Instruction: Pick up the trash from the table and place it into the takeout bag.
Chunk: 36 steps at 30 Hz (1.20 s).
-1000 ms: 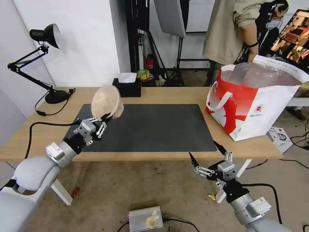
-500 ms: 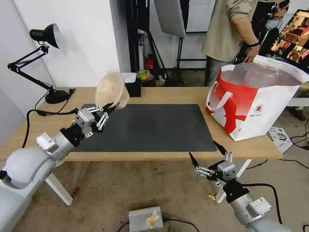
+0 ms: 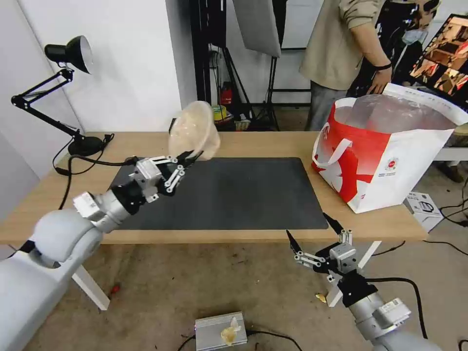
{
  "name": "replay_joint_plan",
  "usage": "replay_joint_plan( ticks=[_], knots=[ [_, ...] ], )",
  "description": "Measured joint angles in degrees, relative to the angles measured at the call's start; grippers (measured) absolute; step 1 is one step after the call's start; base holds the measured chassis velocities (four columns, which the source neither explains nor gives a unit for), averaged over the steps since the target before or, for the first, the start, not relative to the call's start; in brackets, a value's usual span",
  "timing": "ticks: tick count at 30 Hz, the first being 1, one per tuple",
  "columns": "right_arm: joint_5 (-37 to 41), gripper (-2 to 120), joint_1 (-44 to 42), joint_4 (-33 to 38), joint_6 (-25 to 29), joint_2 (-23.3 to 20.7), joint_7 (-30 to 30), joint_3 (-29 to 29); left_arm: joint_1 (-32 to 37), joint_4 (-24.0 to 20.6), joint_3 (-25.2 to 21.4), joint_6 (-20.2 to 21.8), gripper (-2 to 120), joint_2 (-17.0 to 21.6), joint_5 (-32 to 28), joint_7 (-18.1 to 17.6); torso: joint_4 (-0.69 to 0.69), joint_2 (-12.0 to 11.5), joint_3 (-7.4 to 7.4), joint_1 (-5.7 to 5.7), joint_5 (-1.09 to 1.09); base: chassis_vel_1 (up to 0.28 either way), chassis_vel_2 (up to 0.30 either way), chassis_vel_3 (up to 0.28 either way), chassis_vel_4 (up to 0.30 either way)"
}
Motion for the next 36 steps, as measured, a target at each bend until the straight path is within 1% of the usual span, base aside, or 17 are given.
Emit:
replay_joint_plan(
  ticks=[2, 3, 5, 6, 7, 10, 15, 18, 25, 27, 28, 32, 33, 36],
  knots=[
    [0.0, 100, 0.0, 0.0, 0.0, 0.0, 0.0, 0.0, -2.4, 0.8, 2.4, 0.0, 0, -0.6, 0.9, 0.0, 0.0, 0.0, 0.0, 0.0, 0.0, 0.0, 0.0, 0.0, 0.0],
    [0.0, 100, 0.0, 0.0, 0.0, 0.0, 0.0, 0.0, -2.4, 0.8, 2.4, 0.0, 0, -0.6, 0.9, 0.0, 0.0, 0.0, 0.0, 0.0, 0.0, 0.0, 0.0, 0.0, 0.0],
    [0.0, 100, 0.0, 0.0, 0.0, 0.0, 0.0, 0.0, -6.1, 1.8, 5.5, 0.0, 0, -1.5, 1.7, 0.0, -0.01, 0.0, 0.0, 0.0, 0.01, 0.0, 0.0, 0.0, 0.0],
    [0.0, 100, 0.0, 0.0, 0.0, 0.0, 0.0, 0.0, -7.6, 2.2, 6.6, 0.0, 0, -1.8, 1.9, -0.1, -0.01, 0.0, 0.01, 0.0, 0.0, 0.0, 0.0, 0.0, 0.0],
    [0.0, 100, 0.0, 0.0, 0.0, 0.0, 0.0, 0.0, -7.6, 2.2, 6.6, 0.0, 0, -1.8, 1.9, -0.1, -0.01, 0.0, 0.01, 0.0, 0.0, 0.0, 0.0, 0.0, 0.0],
    [0.0, 100, 0.0, 0.0, 0.0, 0.0, 0.0, 0.0, -12.7, 4.1, 10.7, 0.1, 0, -3.0, 3.1, -0.1, -0.01, 0.0, 0.01, 0.0, 0.0, 0.0, 0.0, 0.0, 0.0],
    [0.0, 100, 0.0, 0.0, 0.0, 0.0, 0.0, 0.0, -15.7, 5.5, 12.9, 0.1, 0, -3.9, 3.5, -0.1, -0.01, 0.0, 0.01, 0.0, 0.01, 0.0, 0.0, 0.0, 0.0],
    [0.0, 100, 0.0, 0.0, 0.0, 0.0, 0.0, 0.0, -19.0, 7.3, 15.3, 0.1, 0, -5.4, 4.2, -0.1, 0.0, 0.0, 0.01, 0.0, 0.0, 0.0, 0.0, 0.0, 0.0],
    [0.0, 100, 0.0, 0.0, 0.0, 0.0, 0.0, 0.0, -21.9, 9.1, 17.5, 0.0, 0, -6.5, 5.2, -0.1, -0.01, 0.0, 0.01, 0.0, 0.01, 0.0, 0.0, 0.0, 0.0],
    [0.0, 100, 0.0, 0.0, 0.0, 0.0, 0.0, 0.0, -24.8, 10.7, 19.6, 0.0, 0, -7.8, 6.2, -0.2, 0.0, 0.0, 0.01, 0.0, 0.0, 0.0, 0.0, 0.0, 0.0],
    [0.0, 100, 0.0, 0.0, 0.0, 0.0, 0.0, 0.0, -24.8, 10.7, 19.6, 0.0, 0, -7.8, 6.2, -0.2, 0.0, 0.0, 0.01, 0.0, 0.0, 0.0, 0.0, 0.0, 0.0],
    [0.0, 100, 0.0, 0.0, 0.0, 0.0, 0.0, 0.0, -29.9, 14.2, 23.8, 0.0, 0, -11.0, 8.6, -0.4, -0.01, 0.0, 0.01, 0.01, 0.01, 0.0, 0.0, 0.0, 0.0],
    [0.0, 100, 0.0, 0.0, 0.0, 0.0, 0.0, 0.0, -29.9, 14.2, 23.8, 0.0, 0, -11.0, 8.6, -0.4, -0.01, 0.0, 0.01, 0.01, 0.01, 0.0, 0.0, 0.0, 0.0],
    [0.0, 100, 0.0, 0.0, 0.0, 0.0, 0.0, 0.0, -32.0, 16.0, 25.7, -0.1, 0, -13.1, 10.7, -0.9, -0.01, 0.0, 0.01, 0.0, 0.0, 0.0, 0.0, 0.0, 0.0]
  ],
)
